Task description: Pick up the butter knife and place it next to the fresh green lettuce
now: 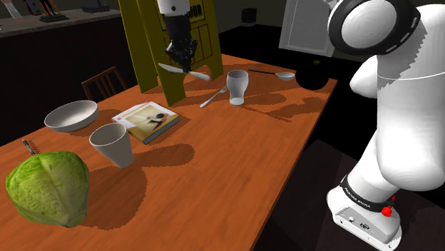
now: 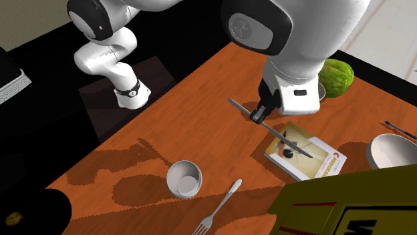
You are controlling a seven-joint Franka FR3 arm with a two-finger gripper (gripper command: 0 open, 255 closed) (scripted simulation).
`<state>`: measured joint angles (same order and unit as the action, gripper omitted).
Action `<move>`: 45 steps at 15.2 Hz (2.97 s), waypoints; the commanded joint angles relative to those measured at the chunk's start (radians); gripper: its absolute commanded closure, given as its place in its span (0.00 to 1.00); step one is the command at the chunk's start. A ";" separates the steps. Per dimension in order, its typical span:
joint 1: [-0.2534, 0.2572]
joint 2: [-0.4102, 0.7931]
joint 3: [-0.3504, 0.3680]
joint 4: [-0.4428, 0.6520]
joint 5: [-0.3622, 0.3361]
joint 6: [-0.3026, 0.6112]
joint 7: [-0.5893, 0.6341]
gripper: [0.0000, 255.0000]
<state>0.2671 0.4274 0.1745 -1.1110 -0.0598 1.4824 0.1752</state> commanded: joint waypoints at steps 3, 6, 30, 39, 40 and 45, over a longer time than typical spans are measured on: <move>0.057 -0.015 0.023 -0.027 -0.003 0.012 0.081 1.00; 0.103 -0.018 0.041 -0.034 -0.006 0.015 0.144 1.00; 0.401 0.144 0.120 0.111 -0.064 0.030 0.493 1.00; 0.379 0.107 0.121 -0.071 -0.056 0.176 0.494 1.00; 0.377 0.106 0.121 -0.088 -0.055 0.190 0.494 1.00; 0.370 0.102 0.120 -0.161 -0.056 0.259 0.495 1.00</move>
<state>0.6382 0.5247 0.2957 -1.2641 -0.1142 1.7304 0.6706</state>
